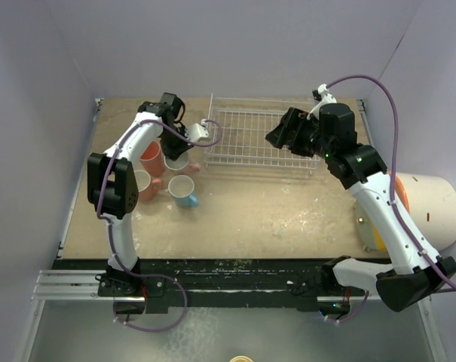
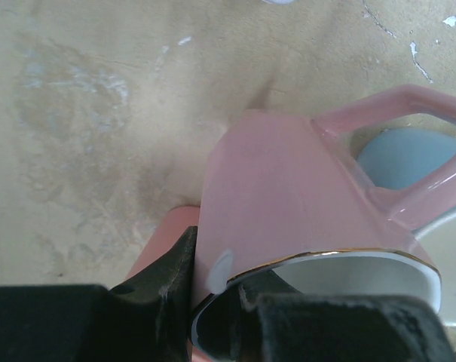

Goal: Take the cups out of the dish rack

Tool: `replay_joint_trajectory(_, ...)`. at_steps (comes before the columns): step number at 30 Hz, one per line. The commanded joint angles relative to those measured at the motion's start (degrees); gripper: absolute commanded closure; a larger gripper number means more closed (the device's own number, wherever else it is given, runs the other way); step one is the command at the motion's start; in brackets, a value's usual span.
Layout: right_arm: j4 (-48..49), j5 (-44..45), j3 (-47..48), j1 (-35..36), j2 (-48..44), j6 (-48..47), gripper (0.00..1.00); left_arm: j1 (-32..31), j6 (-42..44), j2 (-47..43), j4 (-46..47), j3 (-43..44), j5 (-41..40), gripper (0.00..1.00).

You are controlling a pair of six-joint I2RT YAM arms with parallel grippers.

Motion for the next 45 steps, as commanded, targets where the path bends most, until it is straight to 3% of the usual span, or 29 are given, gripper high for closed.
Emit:
replay_joint_trajectory(1,-0.1,2.3,2.2,-0.47,-1.14,-1.86,0.22,-0.15,-0.98,1.23,-2.23,2.96,1.7,1.0)
replay_joint_trajectory(15,-0.85,3.19,3.08,-1.39,-0.54,-2.63,0.22,-0.24,-1.51,6.4,-0.01,1.31,1.34,1.0)
replay_joint_trajectory(18,-1.06,3.8,3.25,-1.59,-0.14,-3.11,0.21,-0.29,-1.62,6.73,-0.03,1.25,1.41,0.95)
replay_joint_trajectory(20,-1.11,4.31,3.36,-1.75,0.19,-3.62,0.21,-0.33,-1.98,6.23,0.61,1.27,1.27,0.78)
replay_joint_trajectory(23,-1.54,6.21,3.85,-1.98,1.3,-5.14,0.21,-0.32,-2.7,4.19,1.84,1.41,1.27,0.39)
replay_joint_trajectory(25,-1.69,8.05,4.07,-2.03,2.34,-6.42,0.2,-0.26,-2.84,2.28,2.06,1.45,1.96,0.08)
replay_joint_trajectory(26,-1.72,9.08,4.2,-2.11,2.89,-7.11,0.2,-0.3,-2.88,1.29,2.12,1.53,2.01,0.0)
replay_joint_trajectory(34,-0.93,14.4,6.04,-3.63,9.67,-11.25,0.17,-0.46,-4.5,-6.86,2.23,2.11,1.99,0.01)
replay_joint_trajectory(45,0.54,18.67,12.59,-5.9,21.57,-14.73,0.16,-1.62,-11.68,-18.45,9.16,2.18,-6.87,0.01)
